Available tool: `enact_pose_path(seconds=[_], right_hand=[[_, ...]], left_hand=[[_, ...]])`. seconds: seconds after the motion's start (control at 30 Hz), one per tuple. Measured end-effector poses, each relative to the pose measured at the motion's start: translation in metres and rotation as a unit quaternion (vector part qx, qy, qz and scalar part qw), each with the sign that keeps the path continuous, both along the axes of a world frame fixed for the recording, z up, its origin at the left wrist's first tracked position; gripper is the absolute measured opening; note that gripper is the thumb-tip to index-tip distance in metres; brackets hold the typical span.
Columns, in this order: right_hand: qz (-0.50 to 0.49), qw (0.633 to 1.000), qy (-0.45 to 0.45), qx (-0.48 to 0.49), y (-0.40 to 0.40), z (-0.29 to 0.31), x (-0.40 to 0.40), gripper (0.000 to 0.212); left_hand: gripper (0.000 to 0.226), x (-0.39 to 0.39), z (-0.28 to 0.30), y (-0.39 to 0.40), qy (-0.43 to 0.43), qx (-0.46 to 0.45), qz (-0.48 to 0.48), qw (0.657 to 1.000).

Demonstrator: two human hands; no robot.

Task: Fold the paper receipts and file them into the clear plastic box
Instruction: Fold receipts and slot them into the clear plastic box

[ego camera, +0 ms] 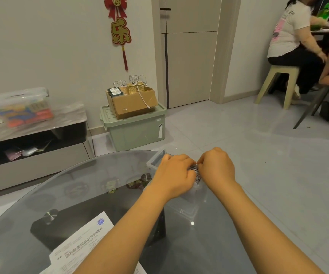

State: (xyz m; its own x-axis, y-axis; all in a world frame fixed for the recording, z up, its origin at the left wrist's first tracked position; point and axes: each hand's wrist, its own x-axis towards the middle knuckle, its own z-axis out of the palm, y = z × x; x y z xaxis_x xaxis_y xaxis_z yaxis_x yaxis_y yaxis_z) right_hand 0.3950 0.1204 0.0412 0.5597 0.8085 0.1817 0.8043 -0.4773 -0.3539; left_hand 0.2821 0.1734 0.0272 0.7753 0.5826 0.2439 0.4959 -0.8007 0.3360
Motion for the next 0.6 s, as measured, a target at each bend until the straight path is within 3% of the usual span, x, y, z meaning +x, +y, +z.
enact_pose_path(seconds=[0.23,0.6], right_hand=[[0.031,0.977,0.154,0.147,-0.016,-0.004,0.009,0.012],[0.022,0.962,0.215,0.167,-0.019,-0.009,0.017,0.019]], left_hand=[[0.062,-0.003,0.0,0.0,0.038,0.035,-0.022,0.998],[0.067,0.0,0.009,-0.002,0.123,0.032,-0.03,0.991]])
